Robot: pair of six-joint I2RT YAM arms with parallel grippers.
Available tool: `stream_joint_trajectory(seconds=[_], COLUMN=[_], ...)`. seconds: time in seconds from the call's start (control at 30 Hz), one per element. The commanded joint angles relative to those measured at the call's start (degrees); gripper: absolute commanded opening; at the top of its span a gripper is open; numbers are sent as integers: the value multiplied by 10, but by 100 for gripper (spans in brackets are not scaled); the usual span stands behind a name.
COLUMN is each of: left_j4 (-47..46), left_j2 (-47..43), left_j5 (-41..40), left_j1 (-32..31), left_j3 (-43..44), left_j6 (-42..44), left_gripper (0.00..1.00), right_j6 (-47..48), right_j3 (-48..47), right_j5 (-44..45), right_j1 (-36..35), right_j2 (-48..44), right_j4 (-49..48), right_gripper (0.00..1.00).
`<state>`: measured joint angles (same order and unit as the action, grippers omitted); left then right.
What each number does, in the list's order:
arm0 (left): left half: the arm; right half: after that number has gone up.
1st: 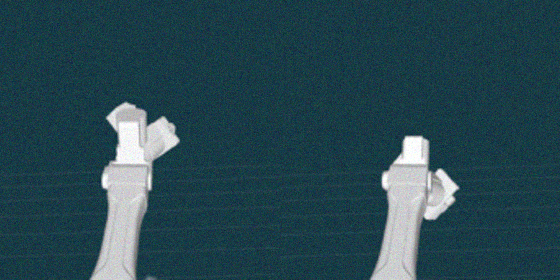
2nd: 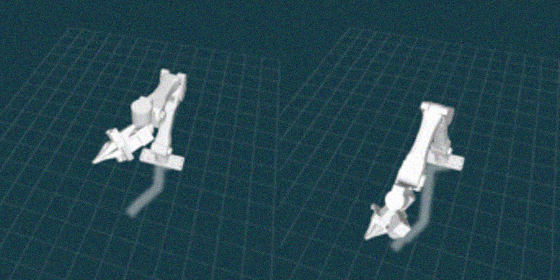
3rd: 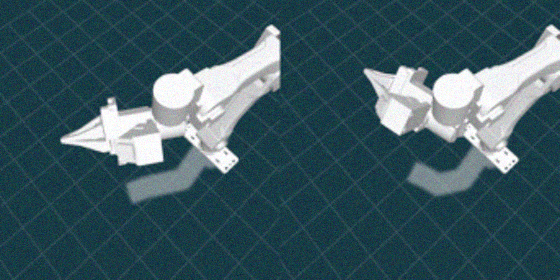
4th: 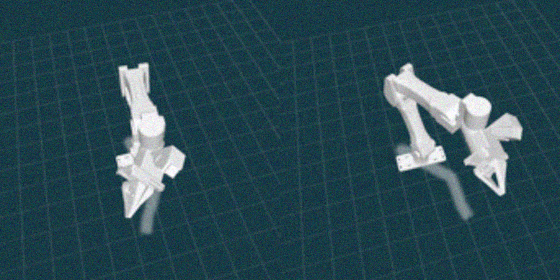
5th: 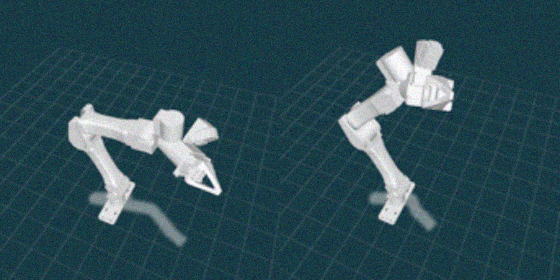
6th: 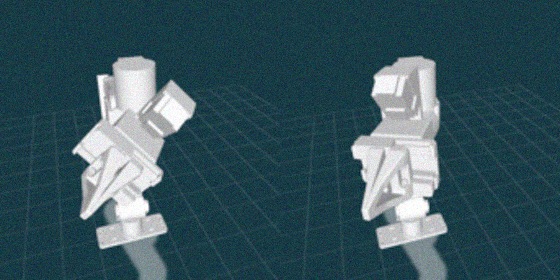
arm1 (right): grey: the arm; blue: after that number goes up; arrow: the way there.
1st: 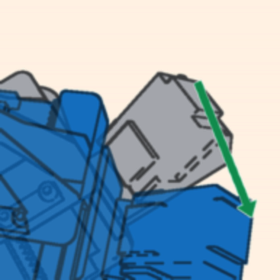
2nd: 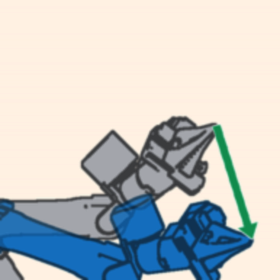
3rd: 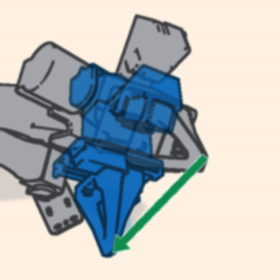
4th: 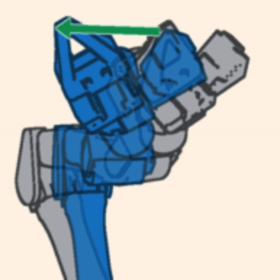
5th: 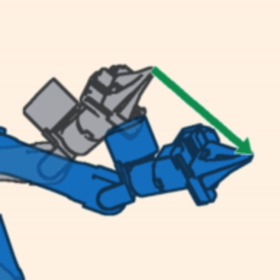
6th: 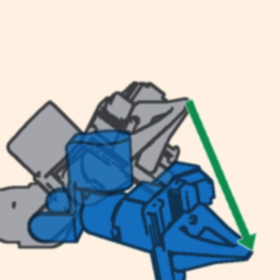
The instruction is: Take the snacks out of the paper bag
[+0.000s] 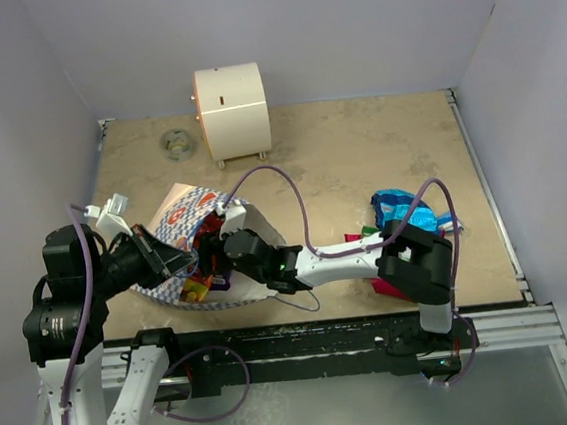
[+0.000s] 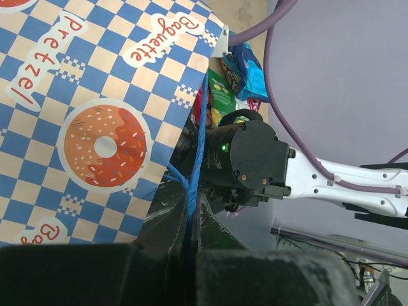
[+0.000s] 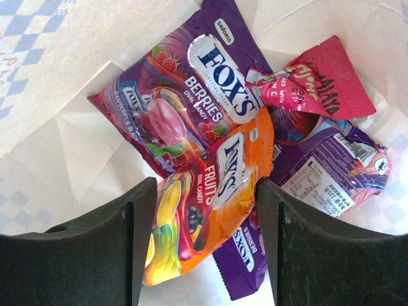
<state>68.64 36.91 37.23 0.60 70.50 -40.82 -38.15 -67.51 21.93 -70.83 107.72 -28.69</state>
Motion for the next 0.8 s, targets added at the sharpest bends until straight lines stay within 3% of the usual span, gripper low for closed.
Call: stream_joint_trajectory(seconds=[0.0, 0.43, 0.67, 0.77], left_j4=[-1, 5, -11, -19], left_j2=[5, 27, 29, 25], left_j5=[-1, -10, -7, -6], left_j1=[-2, -2, -2, -2], left_j3=[8, 20, 8, -1], left_j6=[5, -3, -3, -5], left_gripper=[0, 0, 0, 0], right_j6=[-25, -90, -44, -21], right_j3=[-10, -71, -58, -34], right_j5=[-22, -35, 2, -47], right_j1=[-1, 1, 4, 9], right_j2=[-10, 101, 108, 117], right_j4=[-28, -22, 26, -38], right_gripper=[65, 64, 73, 67])
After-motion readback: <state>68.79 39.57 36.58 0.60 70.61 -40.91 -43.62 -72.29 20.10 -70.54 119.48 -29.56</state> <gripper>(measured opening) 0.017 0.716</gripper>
